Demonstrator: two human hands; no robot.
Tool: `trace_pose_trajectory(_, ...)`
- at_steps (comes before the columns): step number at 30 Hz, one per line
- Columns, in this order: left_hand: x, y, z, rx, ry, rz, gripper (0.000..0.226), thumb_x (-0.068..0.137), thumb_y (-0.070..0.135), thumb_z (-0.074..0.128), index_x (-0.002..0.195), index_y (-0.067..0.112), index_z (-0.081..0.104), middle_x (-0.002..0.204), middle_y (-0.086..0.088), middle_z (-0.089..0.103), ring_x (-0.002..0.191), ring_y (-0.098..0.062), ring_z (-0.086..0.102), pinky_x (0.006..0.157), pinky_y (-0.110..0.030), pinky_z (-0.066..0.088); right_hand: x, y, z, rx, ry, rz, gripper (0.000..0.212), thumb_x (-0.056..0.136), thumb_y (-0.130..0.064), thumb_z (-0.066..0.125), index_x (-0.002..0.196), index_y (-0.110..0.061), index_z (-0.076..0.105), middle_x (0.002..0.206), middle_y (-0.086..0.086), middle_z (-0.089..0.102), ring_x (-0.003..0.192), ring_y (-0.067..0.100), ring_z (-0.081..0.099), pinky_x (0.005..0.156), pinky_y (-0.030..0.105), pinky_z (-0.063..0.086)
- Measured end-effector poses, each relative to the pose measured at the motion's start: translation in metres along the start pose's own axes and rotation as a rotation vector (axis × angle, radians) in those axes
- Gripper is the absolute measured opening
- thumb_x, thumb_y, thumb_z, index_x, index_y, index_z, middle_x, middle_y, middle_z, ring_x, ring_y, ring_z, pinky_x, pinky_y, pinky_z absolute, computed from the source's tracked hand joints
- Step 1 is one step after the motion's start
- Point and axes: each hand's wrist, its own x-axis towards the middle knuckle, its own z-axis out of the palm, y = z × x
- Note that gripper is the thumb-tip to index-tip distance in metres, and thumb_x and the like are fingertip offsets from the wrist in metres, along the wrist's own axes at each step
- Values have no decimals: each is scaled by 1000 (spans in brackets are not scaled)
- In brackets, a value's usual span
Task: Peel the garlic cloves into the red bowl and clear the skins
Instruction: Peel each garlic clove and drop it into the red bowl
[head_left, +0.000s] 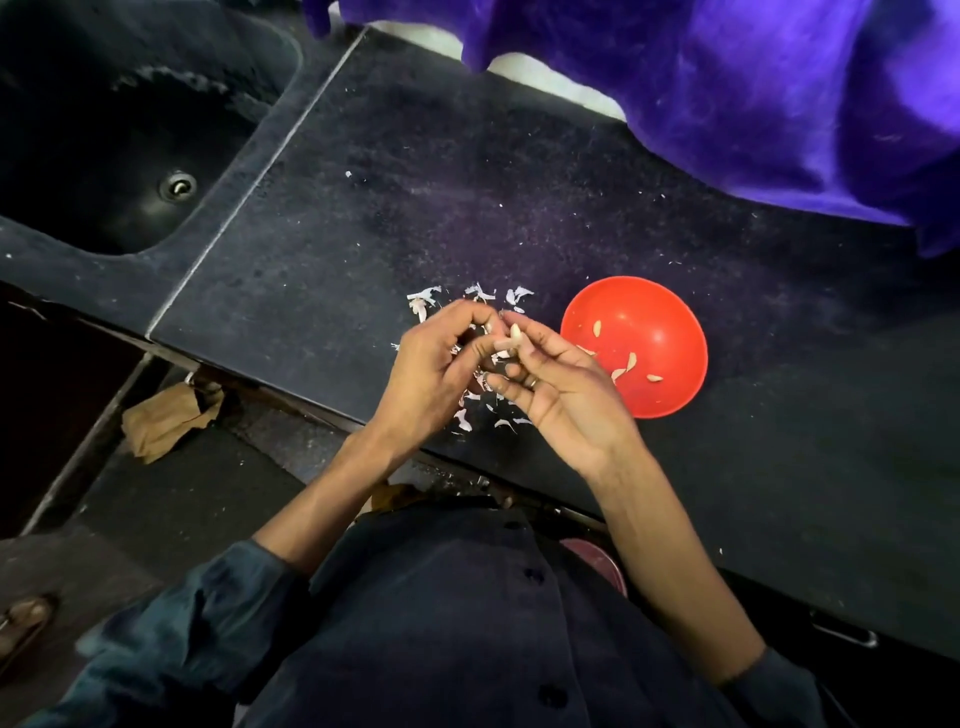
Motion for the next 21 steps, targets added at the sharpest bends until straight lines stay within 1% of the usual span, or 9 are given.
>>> trace_pose_trajectory(3, 0, -1, -1, -48, -33, 8, 8, 94, 23, 59, 94, 16, 62, 93, 0, 67, 75, -27, 65, 62, -45, 56, 2, -1, 0, 21, 27, -12, 25, 96, -1, 44, 113, -6, 62, 89, 3, 69, 67, 9, 58, 70, 29, 57)
trace_pose_trajectory(5, -1, 0, -1, -77, -42, -6, 3, 94, 16, 61, 93, 14, 62, 95, -1, 68, 76, -27, 66, 60, -39, 57, 2, -2, 1, 53, 55, -7, 22, 97, 0, 43, 109, -6, 60, 83, 3, 69, 64, 9, 61, 68, 29, 58)
trace_pose_trajectory(8, 1, -1, -3, -114, 23, -47, 8, 90, 13, 68, 91, 7, 63, 88, -3, 69, 71, -25, 64, 57, -39, 56, 2, -2, 1, 83, 82, -12, 18, 96, 0, 45, 105, -6, 59, 75, 4, 67, 62, 10, 62, 64, 29, 57)
trace_pose_trajectory(10, 3, -2, -4, -132, 68, -81, 14, 85, 13, 74, 93, 11, 62, 85, -3, 69, 67, -23, 63, 56, -36, 54, 2, -2, -1, 24, 97, -44, 16, 92, -2, 50, 103, -6, 60, 74, 3, 66, 63, 10, 62, 63, 28, 57)
trace_pose_trajectory(12, 6, -3, -4, -139, 68, -100, 21, 83, 12, 75, 99, 18, 63, 86, 1, 71, 69, -24, 64, 57, -34, 55, 2, -2, -4, -46, 118, -90, 17, 85, -6, 56, 102, -6, 62, 77, 3, 66, 65, 10, 62, 63, 28, 57)
trace_pose_trajectory(14, 7, -4, -5, -124, 49, -123, 19, 85, 10, 72, 99, 23, 68, 85, 8, 72, 66, -16, 65, 55, -27, 53, 4, -1, -6, -89, 133, -117, 21, 81, -8, 60, 101, -5, 64, 81, 4, 66, 68, 10, 62, 65, 28, 57)
trace_pose_trajectory(16, 7, -6, -5, -111, 41, -159, 16, 89, 10, 68, 99, 22, 72, 83, 11, 71, 60, -9, 63, 52, -22, 52, 6, 0, -7, -122, 142, -142, 22, 80, -9, 62, 102, -5, 66, 84, 6, 65, 70, 10, 63, 66, 28, 57)
trace_pose_trajectory(19, 8, -7, -6, -58, 8, -171, 16, 92, 14, 64, 106, 18, 72, 83, 8, 71, 61, -13, 65, 51, -25, 55, 9, 0, -7, -158, 149, -180, 22, 81, -7, 61, 102, -6, 66, 84, 4, 66, 72, 10, 63, 69, 27, 57)
trace_pose_trajectory(21, 8, -7, -7, -42, -12, -170, 16, 91, 17, 66, 106, 18, 72, 85, 5, 73, 63, -18, 67, 53, -27, 56, 10, 0, -6, -168, 155, -190, 18, 85, -4, 59, 101, -6, 67, 83, 4, 68, 73, 10, 64, 69, 27, 58)
